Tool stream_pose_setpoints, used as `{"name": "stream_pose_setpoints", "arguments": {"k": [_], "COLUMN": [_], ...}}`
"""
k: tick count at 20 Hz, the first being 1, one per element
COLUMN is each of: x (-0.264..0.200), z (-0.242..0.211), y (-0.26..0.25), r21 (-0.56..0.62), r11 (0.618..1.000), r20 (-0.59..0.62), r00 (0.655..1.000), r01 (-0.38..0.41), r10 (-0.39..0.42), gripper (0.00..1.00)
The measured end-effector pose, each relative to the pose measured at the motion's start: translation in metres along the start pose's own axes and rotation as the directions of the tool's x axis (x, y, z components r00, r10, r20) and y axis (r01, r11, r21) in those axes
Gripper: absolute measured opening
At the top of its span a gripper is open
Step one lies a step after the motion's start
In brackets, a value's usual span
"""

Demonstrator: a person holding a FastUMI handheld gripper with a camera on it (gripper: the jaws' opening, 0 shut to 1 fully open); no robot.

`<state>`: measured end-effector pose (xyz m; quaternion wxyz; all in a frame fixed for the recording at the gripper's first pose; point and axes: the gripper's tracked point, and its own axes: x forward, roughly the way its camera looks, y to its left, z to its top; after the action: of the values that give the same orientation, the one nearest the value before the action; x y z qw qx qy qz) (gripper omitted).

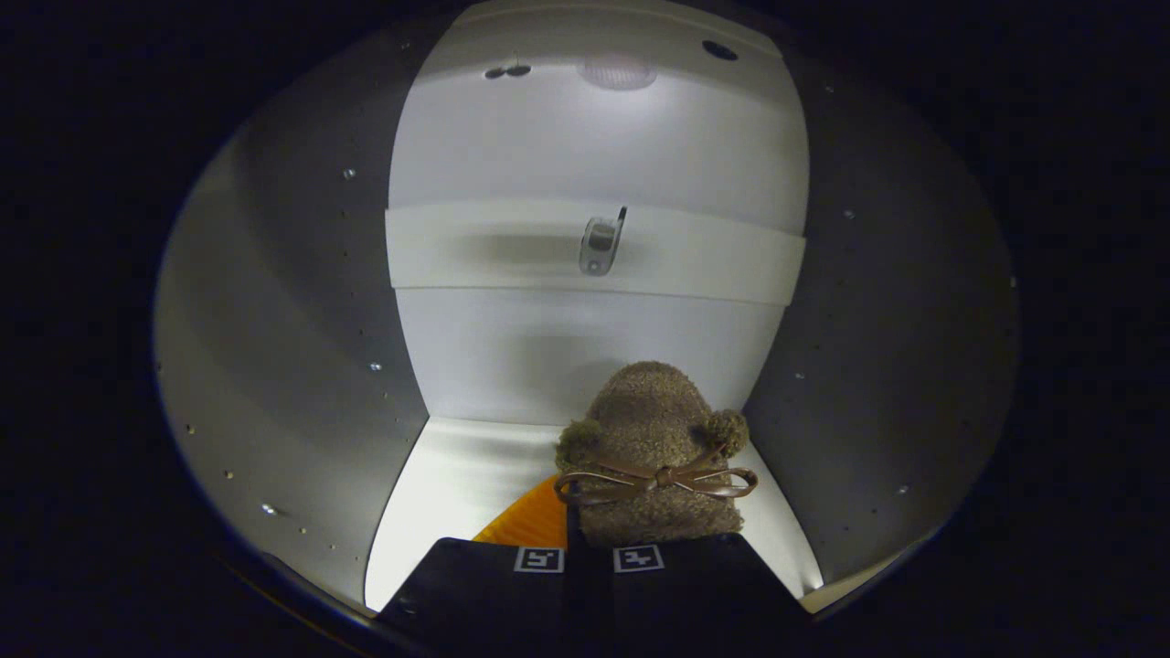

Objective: Open the shoe cabinet door, grab the shoes and put them into the shoe cabinet, then close the shoe cabinet door.

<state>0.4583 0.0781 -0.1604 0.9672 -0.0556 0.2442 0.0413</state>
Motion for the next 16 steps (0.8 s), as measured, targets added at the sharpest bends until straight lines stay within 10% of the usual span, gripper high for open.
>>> {"name": "stream_pose_setpoints", "arguments": {"k": [8,13,16], "x": [0.027,0.012,-0.006], "z": [-0.028,-0.033,-0.025], "y": [0.007,0.014,0.007], "r21": [-0.027,-0.053,0.016], "r11": [1.0,0.999,1.0], "r20": [-0.078,-0.081,-0.03], "r00": [0.997,0.997,0.999], "r01": [-0.016,-0.007,0.017], "r10": [0.014,0.003,-0.016], "gripper": [0.11,0.82,0.9]}}
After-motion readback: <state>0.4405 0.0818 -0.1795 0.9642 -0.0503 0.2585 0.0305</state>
